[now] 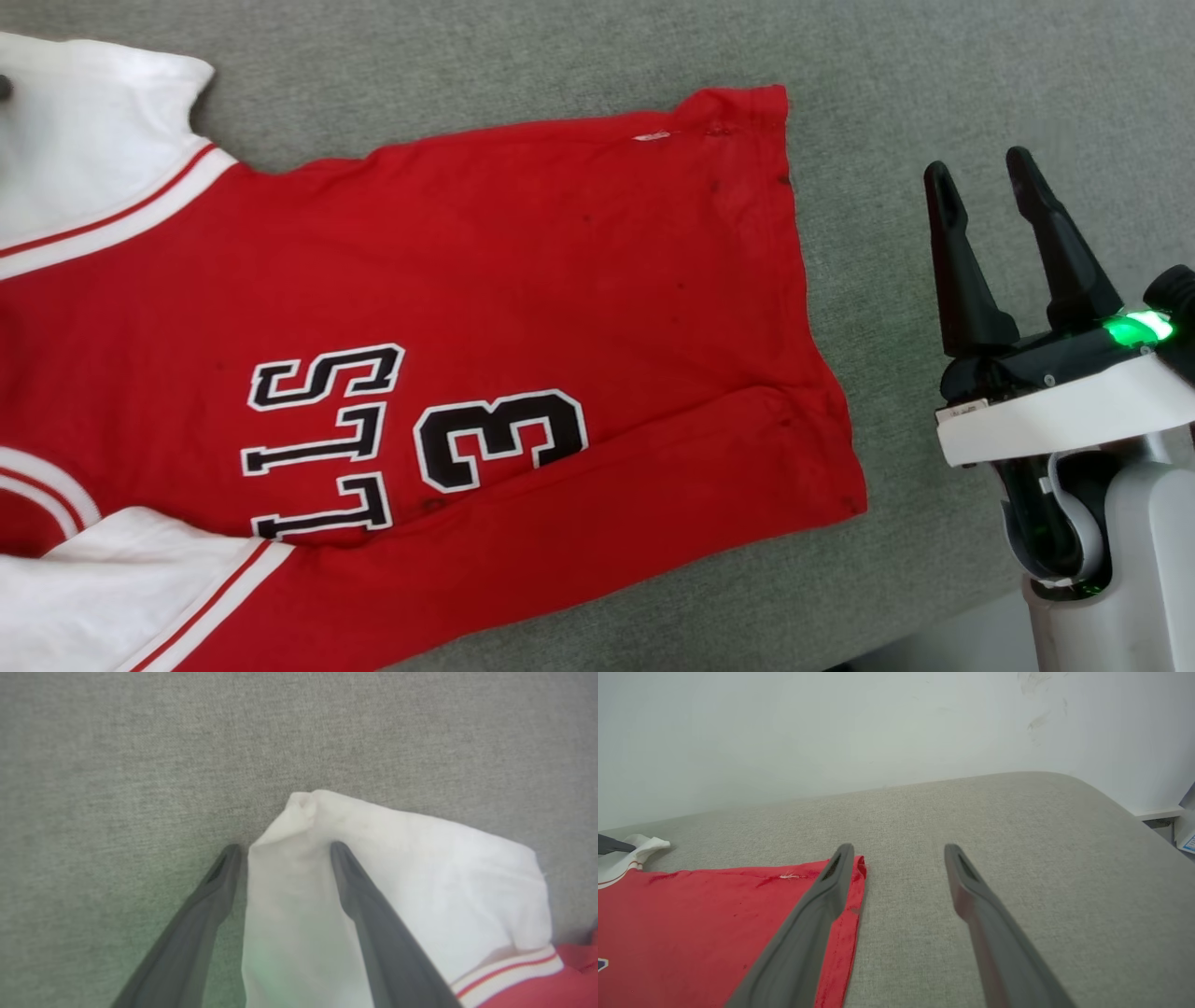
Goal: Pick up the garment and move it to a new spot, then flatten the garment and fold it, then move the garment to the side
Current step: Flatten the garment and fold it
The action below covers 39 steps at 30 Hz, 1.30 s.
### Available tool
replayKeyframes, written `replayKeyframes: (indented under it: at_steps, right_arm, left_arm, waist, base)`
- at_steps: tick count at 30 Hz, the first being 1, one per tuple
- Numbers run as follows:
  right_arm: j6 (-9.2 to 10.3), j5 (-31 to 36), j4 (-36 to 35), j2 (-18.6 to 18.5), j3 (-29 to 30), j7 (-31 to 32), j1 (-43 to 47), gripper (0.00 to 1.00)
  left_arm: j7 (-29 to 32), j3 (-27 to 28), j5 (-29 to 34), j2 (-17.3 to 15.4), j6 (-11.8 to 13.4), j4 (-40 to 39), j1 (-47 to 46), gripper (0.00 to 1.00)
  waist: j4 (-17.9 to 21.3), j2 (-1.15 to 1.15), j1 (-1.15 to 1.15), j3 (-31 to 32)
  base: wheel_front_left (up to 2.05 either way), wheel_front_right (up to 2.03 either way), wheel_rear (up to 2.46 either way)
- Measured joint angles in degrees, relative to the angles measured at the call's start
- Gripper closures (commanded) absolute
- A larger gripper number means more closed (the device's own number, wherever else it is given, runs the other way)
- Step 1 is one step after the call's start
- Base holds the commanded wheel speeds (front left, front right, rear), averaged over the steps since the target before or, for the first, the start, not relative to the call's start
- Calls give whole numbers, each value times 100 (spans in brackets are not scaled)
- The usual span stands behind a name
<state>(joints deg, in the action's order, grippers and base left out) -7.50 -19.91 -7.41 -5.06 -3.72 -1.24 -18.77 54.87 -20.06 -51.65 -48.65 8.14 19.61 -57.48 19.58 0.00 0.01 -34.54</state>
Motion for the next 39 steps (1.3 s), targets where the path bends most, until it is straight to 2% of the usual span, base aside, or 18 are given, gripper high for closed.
replayKeyframes:
  at_steps: [3,4,5,6,7,10,14,19,27,33,39]
  right_arm:
    - [0,-102,104,18,-47,-34,-26,0]
    - [0,-115,144,18,-51,-57,-35,0]
    - [0,-140,179,20,-51,-54,-41,0]
    - [0,-170,207,20,-51,-49,-43,0]
    - [0,-183,237,19,-51,-49,-44,0]
    - [0,-250,314,-2,-14,-5,-46,0]
    - [0,-448,432,-97,7,226,-90,0]
    - [0,-999,851,-457,-164,943,-388,0]
    - [0,-1653,1927,-1100,-346,2531,-1285,0]
    - [0,-1747,2681,-1316,-439,3442,-2051,0]
    - [0,-1711,3513,-1324,-538,4042,-2736,0]
  left_arm:
    - [153,115,-166,-21,158,138,-25,0]
    - [230,193,-270,-21,242,185,-25,3]
    - [271,236,-339,-15,322,213,-24,40]
    - [289,260,-359,-19,358,215,-14,93]
    - [289,290,-377,-16,411,219,10,100]
    - [151,343,-399,5,468,218,121,100]
    - [-110,314,-374,192,445,265,216,100]
    - [-481,160,-298,527,247,365,298,100]
    - [-1170,-58,-82,1067,-82,311,9,100]
    - [-1276,-232,-49,1366,-272,127,-178,100]
    - [-1404,-354,0,1508,-364,31,-209,100]
  waist:
    - [122,0,-1,-114]
    - [156,0,-1,-142]
    - [184,0,-1,-162]
    - [207,0,-1,-178]
    - [224,0,-1,-185]
    - [220,0,-1,-153]
    - [134,0,-1,-24]
    - [-77,0,-1,230]
    - [-729,0,0,560]
    - [-1275,0,-1,621]
    - [-1662,0,-1,488]
  base:
    - [0,0,0]
    - [0,0,0]
    - [0,0,0]
    - [0,0,0]
    - [0,0,0]
    - [0,0,0]
    - [0,0,0]
    - [0,0,0]
    - [0,0,0]
    - [0,0,0]
    - [0,0,0]
